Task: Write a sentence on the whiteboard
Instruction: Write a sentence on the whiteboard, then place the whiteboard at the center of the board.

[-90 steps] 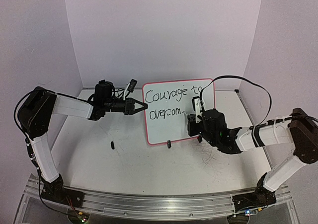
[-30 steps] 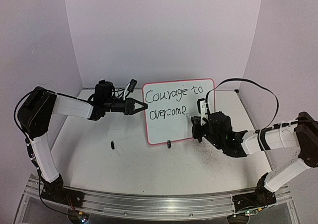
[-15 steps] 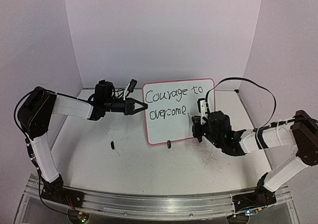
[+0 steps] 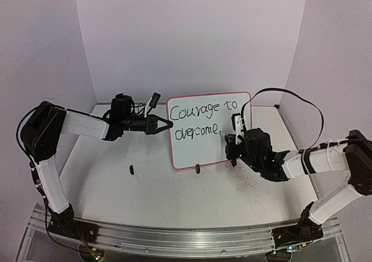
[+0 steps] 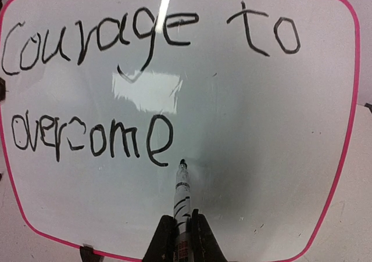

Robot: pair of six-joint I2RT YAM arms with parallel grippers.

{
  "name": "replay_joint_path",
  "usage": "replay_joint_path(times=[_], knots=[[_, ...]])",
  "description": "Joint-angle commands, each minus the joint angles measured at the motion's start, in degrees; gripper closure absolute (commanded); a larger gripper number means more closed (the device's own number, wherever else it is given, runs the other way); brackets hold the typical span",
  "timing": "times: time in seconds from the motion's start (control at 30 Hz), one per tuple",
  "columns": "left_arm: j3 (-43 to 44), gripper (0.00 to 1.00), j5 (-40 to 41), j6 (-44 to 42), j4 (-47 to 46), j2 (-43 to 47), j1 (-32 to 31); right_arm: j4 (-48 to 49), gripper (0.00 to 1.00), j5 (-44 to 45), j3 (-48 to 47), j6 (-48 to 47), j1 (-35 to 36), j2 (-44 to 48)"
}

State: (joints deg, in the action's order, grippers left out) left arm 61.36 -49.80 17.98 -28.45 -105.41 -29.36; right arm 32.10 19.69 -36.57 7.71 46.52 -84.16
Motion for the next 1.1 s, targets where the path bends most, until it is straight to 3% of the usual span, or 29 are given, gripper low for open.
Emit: replay_joint_path(times=[0.0,0.27,0.57,0.93,1.03,1.07], knots=[[1.22,1.0,-2.32,-1.53,-0.73,1.08,-0.96,-0.15,1.0,-1.55,-0.38,0.47,-0.18,14.09],[1.07,0.96,-2.74,-1.65,-0.64,1.16,-0.45,-6.87,1.0,7.24,1.18,-3.04,-0.5,25.29],[0.59,0.74,-2.33,-2.73,-0.47,1.29,0.1,-7.49,1.0,9.32,2.33,-4.05,-0.48,28.32],[-0.61,0.4,0.37,-5.22,2.24,6.87,3.63,-8.06,1.0,8.01,2.53,-6.57,-0.54,29.96],[-2.46,0.04,4.27,-6.32,6.35,10.68,5.47,-8.02,1.0,6.85,2.48,-8.22,-0.51,29.05],[-4.31,0.01,6.33,-5.46,6.71,12.73,6.25,-8.02,1.0,5.97,2.35,-9.25,-0.59,28.83]])
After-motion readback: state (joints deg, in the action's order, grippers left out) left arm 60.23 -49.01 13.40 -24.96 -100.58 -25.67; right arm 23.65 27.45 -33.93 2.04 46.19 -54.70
